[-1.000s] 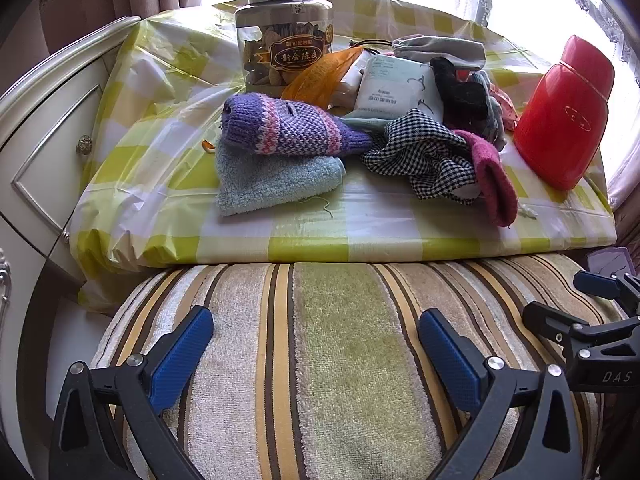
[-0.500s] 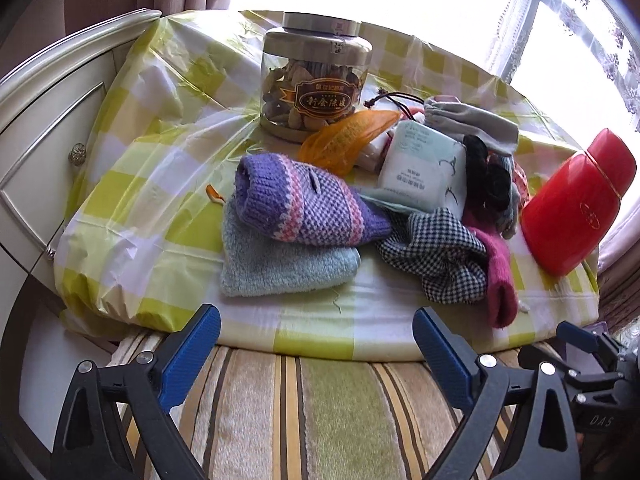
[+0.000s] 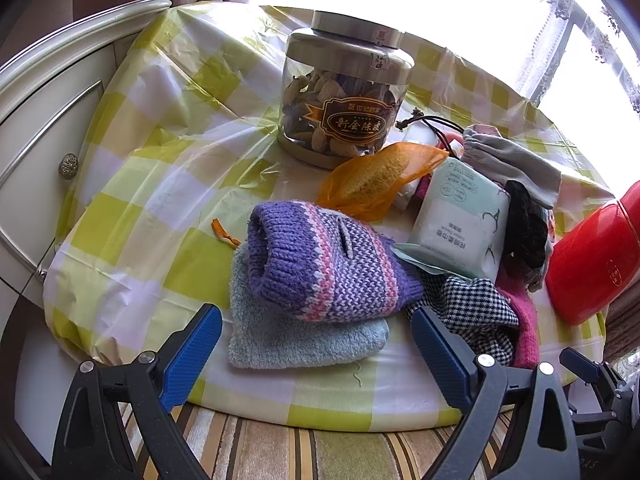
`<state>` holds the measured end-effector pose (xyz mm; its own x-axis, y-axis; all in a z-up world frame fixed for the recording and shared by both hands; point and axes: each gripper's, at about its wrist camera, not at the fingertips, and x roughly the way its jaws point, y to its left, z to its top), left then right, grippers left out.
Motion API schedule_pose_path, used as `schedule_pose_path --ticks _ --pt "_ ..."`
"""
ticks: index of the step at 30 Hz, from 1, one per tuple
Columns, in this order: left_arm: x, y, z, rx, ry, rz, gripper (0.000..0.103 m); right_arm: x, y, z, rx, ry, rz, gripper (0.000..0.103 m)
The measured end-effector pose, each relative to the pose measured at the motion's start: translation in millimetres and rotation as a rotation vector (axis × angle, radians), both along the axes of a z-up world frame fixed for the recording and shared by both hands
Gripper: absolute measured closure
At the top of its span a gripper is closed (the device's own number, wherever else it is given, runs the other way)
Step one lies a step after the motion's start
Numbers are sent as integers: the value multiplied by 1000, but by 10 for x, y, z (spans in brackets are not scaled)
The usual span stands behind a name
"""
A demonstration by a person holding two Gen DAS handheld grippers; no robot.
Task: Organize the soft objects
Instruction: 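Grasp the purple knit mitten with the left tool while the right tool grasps the pink knit sock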
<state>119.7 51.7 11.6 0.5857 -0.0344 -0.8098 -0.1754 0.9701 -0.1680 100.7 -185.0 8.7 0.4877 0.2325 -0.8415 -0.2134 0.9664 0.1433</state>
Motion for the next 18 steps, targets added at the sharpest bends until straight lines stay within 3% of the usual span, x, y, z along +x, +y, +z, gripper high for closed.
schedule_pose_path --ticks 5,10,13,14,15,18 --pt "133 16 -46 7 11 26 12 94 59 -53 -23 11 12 1" --pt "240 -14 -88 12 21 28 20 181 121 -102 -27 33 32 14" --pt "293 -49 -98 28 20 18 36 186 128 -130 -16 46 41 33" --pt "293 -55 -88 30 11 16 44 180 124 -136 -14 48 39 45" --pt "284 -55 -74 30 0 16 56 172 111 -132 -8 46 36 51" --pt "240 -25 -36 7 -30 21 68 110 64 -91 11 30 40 61"
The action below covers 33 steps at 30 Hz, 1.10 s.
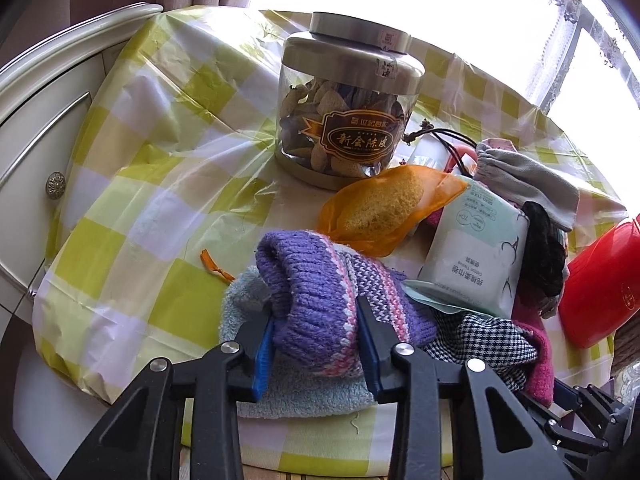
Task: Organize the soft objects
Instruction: 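Grasp the purple knit mitten with the left tool while the right tool grasps the pink knit sock, then carry both items into the white box and open both tools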
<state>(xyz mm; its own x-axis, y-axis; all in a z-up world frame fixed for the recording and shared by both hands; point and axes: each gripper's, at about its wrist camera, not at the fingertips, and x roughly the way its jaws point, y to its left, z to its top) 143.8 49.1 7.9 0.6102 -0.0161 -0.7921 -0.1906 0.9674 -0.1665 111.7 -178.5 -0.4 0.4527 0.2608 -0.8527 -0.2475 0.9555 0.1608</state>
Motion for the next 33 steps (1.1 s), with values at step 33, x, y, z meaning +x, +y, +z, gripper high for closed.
schedule_pose_path --ticks 33 --pt "-614 -430 835 -70 -274 -105 77 -691 -1091 789 128 -168 -168 88"
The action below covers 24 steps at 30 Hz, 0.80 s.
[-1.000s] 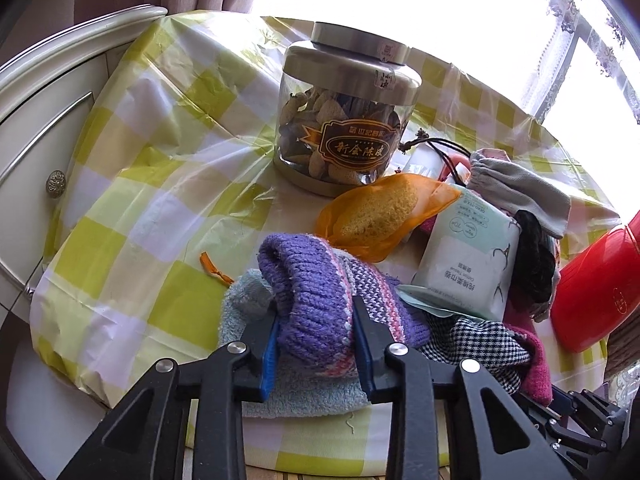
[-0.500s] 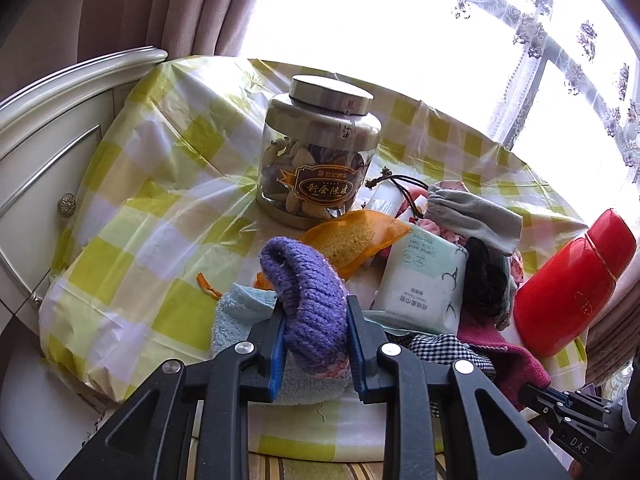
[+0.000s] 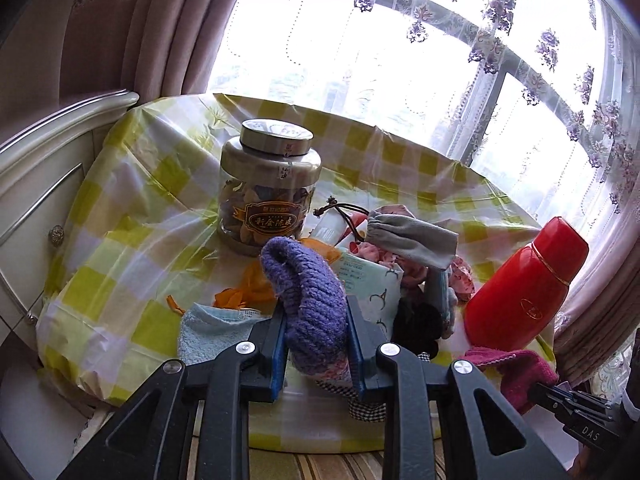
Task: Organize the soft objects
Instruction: 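Carry both items into the white box and open both tools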
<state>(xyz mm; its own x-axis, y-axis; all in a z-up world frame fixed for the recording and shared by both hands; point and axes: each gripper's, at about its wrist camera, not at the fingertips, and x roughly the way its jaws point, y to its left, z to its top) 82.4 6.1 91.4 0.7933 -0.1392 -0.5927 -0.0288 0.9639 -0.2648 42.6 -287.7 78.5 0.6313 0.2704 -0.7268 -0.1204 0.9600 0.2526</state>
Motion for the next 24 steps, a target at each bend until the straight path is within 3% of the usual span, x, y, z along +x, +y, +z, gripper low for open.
schedule_pose_path --ticks 12,18,24 --pt "-155 -621 284 -21 -30 -150 77 -412 -770 198 -28 -52 -150 88" --pt "-228 -1156 278 -35 -3 -278 77 -620 -1261 79 -42 -17 -252 89" --pt "-322 -1727 199 -52 49 -412 77 -799 -1628 -121 -124 33 -359 89"
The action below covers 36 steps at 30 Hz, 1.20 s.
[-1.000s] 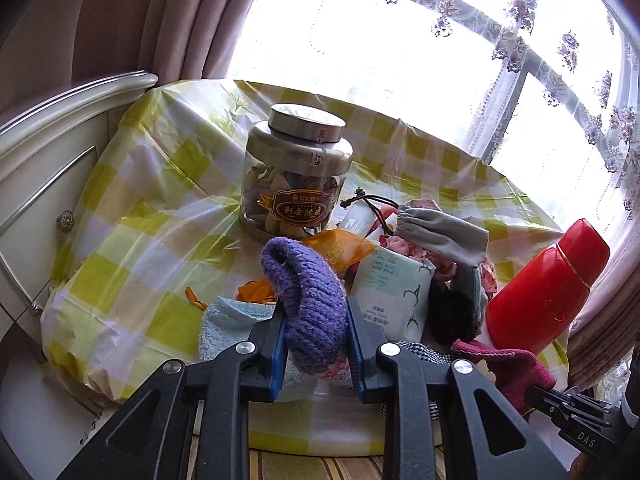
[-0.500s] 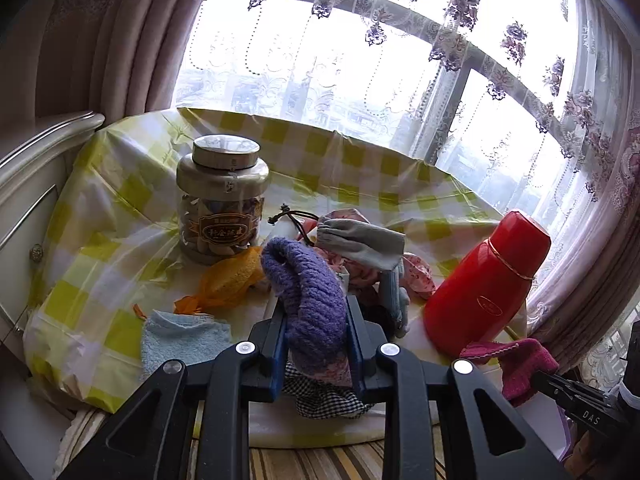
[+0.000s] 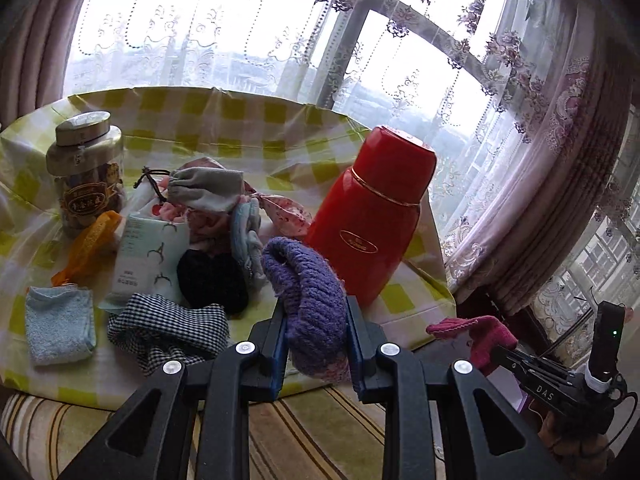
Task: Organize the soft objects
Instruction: 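Carry both items into the white box and open both tools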
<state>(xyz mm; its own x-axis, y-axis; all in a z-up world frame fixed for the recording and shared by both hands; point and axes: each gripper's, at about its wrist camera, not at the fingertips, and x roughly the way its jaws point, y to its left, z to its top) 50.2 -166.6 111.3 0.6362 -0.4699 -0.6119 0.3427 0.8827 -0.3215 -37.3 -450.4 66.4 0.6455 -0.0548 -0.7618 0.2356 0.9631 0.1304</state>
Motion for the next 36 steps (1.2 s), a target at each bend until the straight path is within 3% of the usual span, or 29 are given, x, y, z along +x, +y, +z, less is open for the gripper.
schedule_pose_path --ticks 7,15,19,21,23,27,31,36 --pt "-111 -698 -178 -5 90 -157 77 -155 -315 -119 -54 37 -79 89" --pt "-339 -1367 -317 37 134 -314 76 -269 -606 -171 -95 63 -173 86" --pt "-423 -1566 -324 44 139 -373 57 -315 -720 -179 -95 71 -210 86" --pt "-478 -1616 -311 56 122 -383 38 -330 -743 -174 -101 72 -214 85" --pt "-507 -1630 -299 67 112 -386 32 -345 -745 -158 -105 59 -216 80" --pt "-475 -1576 -320 93 113 -364 28 -362 -681 -95 -100 16 -187 48" --pt "-477 -1470 -311 122 84 -334 21 -324 -535 -43 -72 -13 -139 44" --pt "-493 -1242 -318 162 52 -304 20 -225 -313 -18 -52 -12 -71 43"
